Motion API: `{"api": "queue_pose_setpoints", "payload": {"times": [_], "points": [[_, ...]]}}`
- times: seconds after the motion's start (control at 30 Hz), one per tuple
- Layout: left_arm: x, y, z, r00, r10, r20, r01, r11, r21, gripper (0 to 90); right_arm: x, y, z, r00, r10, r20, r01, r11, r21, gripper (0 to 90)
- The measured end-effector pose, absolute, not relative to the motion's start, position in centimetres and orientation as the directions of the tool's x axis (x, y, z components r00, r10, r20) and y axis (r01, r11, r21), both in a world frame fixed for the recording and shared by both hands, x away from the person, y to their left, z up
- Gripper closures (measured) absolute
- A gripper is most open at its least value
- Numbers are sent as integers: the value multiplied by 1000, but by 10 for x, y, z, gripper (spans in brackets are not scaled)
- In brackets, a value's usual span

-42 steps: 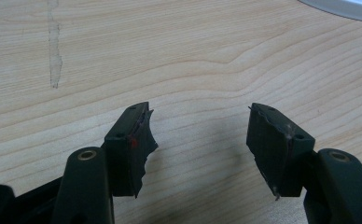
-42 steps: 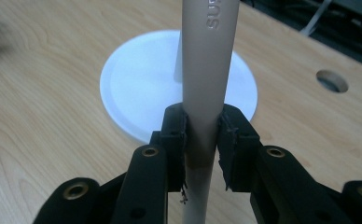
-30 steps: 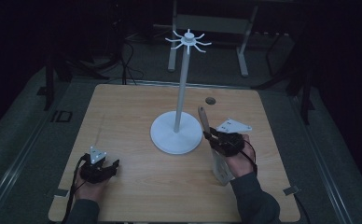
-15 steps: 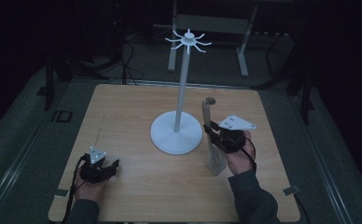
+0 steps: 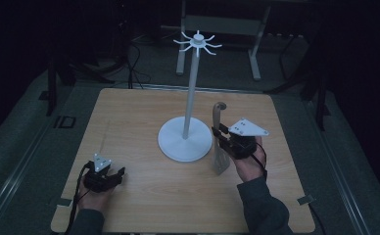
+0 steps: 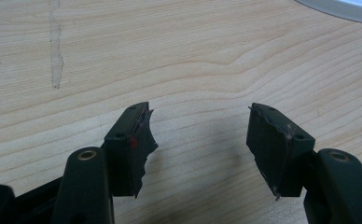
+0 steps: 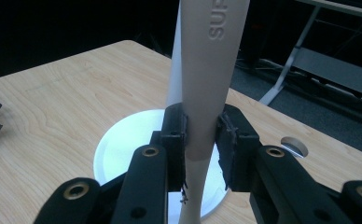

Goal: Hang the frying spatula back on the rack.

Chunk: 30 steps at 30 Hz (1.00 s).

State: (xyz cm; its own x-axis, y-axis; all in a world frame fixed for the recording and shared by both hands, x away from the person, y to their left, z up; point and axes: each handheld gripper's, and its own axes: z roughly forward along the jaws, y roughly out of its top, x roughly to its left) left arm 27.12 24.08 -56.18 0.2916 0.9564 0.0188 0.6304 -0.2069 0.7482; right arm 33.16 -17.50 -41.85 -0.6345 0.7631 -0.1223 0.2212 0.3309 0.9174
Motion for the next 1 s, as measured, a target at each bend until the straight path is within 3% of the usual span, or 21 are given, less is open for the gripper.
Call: {"api": "queue_pose_setpoints", "payload": {"times": [1.0], "points": [[271, 241, -562, 286, 958, 19, 628, -202, 752, 402, 336, -169, -401, -636, 764, -110, 192, 294, 936, 734]]}}
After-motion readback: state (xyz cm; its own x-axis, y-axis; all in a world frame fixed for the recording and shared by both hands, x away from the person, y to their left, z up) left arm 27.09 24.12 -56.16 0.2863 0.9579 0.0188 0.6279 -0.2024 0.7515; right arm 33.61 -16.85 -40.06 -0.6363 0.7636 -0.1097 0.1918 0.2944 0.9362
